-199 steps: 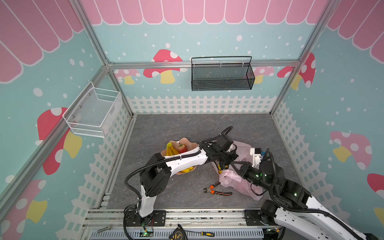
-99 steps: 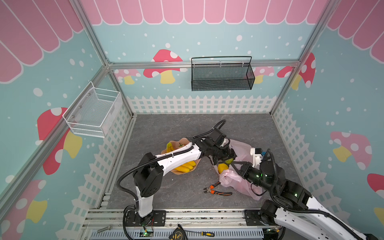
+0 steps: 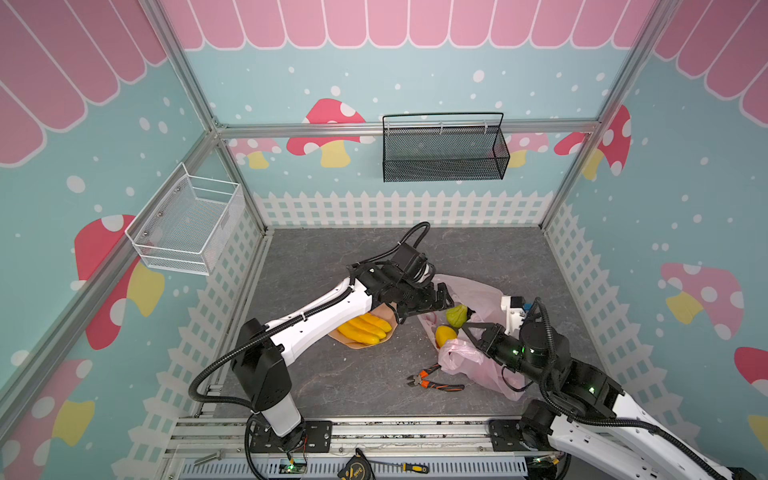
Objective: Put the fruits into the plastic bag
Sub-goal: 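Withdraw the left gripper back over the strawberry left in the bowl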
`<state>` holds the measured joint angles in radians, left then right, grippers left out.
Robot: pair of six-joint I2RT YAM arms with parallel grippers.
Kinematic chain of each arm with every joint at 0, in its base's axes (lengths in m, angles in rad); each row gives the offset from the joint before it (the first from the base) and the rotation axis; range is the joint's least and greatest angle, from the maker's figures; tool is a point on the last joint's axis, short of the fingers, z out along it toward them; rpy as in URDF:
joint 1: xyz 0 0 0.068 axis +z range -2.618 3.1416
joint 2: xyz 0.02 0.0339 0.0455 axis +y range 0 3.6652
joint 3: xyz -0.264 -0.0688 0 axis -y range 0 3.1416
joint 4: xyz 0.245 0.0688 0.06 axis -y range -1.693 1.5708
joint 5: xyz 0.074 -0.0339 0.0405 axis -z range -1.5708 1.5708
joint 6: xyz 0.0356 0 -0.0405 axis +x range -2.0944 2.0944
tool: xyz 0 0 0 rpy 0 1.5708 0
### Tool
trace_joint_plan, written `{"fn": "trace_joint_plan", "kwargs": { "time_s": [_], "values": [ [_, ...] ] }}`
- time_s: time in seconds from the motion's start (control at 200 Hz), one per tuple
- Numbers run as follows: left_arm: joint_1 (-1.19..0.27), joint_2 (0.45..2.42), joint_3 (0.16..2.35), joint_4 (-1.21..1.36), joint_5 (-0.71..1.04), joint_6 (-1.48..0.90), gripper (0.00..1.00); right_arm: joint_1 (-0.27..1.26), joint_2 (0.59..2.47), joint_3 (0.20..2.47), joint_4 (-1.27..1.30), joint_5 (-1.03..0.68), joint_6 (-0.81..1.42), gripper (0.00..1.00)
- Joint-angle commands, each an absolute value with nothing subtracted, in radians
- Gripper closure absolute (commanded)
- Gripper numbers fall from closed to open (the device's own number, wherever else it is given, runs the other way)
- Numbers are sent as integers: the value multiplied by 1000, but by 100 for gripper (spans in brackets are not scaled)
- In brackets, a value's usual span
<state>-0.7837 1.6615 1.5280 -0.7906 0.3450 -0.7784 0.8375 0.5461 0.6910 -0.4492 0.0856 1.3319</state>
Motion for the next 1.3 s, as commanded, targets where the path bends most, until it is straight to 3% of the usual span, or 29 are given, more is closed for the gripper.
{"fn": "trace_joint_plan", "kwargs": {
  "time_s": [0.0, 0.245, 0.62, 1.296],
  "values": [
    [-731, 1589, 1480, -901, 261, -709, 0, 836, 539, 697, -461, 101, 1335, 99],
    [-592, 1537, 1418, -990, 94, -614, 1, 835, 549, 708, -462, 101, 1330, 99],
    [-465, 1677, 1401, -907, -23, -549, 6, 835, 555, 719, -469, 107, 1333, 98],
    [-453, 1865, 1388, -775, -68, -644, 19, 834, 594, 736, -463, 101, 1327, 99]
  ]
}}
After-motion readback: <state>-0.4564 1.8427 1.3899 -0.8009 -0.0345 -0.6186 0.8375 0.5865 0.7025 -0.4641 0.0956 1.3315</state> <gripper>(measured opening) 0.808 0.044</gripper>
